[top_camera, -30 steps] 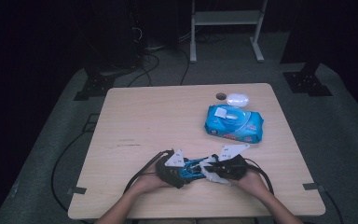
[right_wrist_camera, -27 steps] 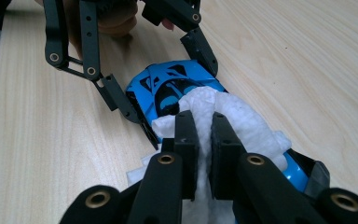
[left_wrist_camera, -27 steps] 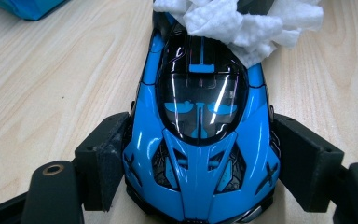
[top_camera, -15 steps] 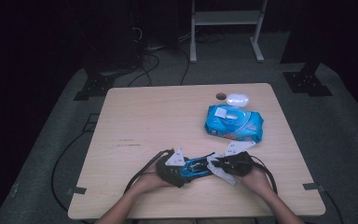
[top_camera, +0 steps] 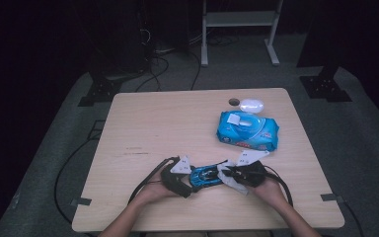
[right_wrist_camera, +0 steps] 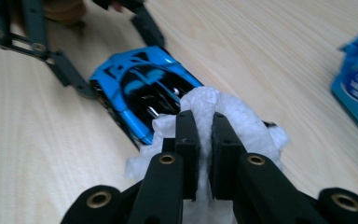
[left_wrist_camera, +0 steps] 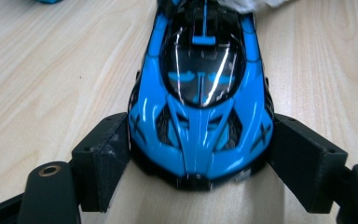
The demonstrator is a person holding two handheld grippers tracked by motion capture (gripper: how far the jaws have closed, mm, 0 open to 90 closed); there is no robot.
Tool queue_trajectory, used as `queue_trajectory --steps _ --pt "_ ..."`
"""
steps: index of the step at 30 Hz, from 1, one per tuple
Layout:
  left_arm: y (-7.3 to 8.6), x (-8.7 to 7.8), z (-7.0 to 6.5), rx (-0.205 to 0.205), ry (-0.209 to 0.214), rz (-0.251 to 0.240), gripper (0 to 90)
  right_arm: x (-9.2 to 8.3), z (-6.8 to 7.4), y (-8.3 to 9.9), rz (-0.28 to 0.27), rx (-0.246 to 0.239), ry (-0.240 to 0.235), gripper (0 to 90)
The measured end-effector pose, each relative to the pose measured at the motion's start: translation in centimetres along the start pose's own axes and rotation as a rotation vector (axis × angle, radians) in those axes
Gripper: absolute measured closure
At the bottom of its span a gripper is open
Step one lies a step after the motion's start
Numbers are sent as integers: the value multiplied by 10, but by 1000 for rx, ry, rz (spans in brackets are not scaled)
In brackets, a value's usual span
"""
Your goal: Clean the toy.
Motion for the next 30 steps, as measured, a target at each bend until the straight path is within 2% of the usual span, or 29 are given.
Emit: queue_trajectory --steps 1,2,3,4,7,8,11,13,15,16,18,21,22,23,24,27,29,30 --pt "0 0 0 0 0 0 239 0 0 0 0 0 0 833" --pt "0 1 0 0 -1 -1 239 4 9 -7 -4 -13 -37 833" --pt "0 1 0 -3 -1 -1 239 4 9 -7 -4 -13 -37 833" --pt "0 0 0 -3 -1 -3 239 9 18 -14 -6 -43 -51 834" --pt "0 1 0 -5 0 -5 240 15 26 -22 -5 -61 -72 836" --pt "0 1 0 -4 0 -7 240 25 37 -30 2 -83 -103 836" --pt "0 1 -1 -2 -2 -7 240 37 48 -36 16 -107 -135 835" --pt "0 0 -1 -1 -1 -8 241 39 47 -40 28 -123 -140 835" --pt "0 0 -1 -1 -3 -10 240 38 45 -40 31 -119 -131 835" --pt "0 1 -1 0 -4 -13 241 35 38 -39 36 -81 -123 835" --pt "0 1 -1 0 -4 -13 241 34 36 -38 39 -68 -123 835" --pt "-1 2 0 0 -4 -9 241 36 41 -40 48 -71 -122 836" --pt "-1 1 -1 6 -10 -3 241 43 49 -42 54 -83 -146 836" --pt "-1 1 -1 6 -10 -3 241 43 49 -42 54 -83 -146 836" --pt "-1 1 -1 2 -12 -5 241 51 56 -46 56 -106 -154 836" --pt "-1 1 -1 -2 -11 -6 241 57 60 -50 57 -116 -170 837" --pt "-1 1 -1 -1 -13 -10 243 60 62 -53 61 -134 -165 838" --pt "-1 1 -1 6 -18 -6 244 59 59 -54 67 -147 -133 838"
Point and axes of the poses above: each handheld gripper's, and its own axes: x roughly forward along the jaws, y roughly out of its underside, z roughly to its left, the point moved 3 cm from there along x, roughly forward along the jaws, and after that the axes turned 12 degrees about y, right-handed, at the moved point
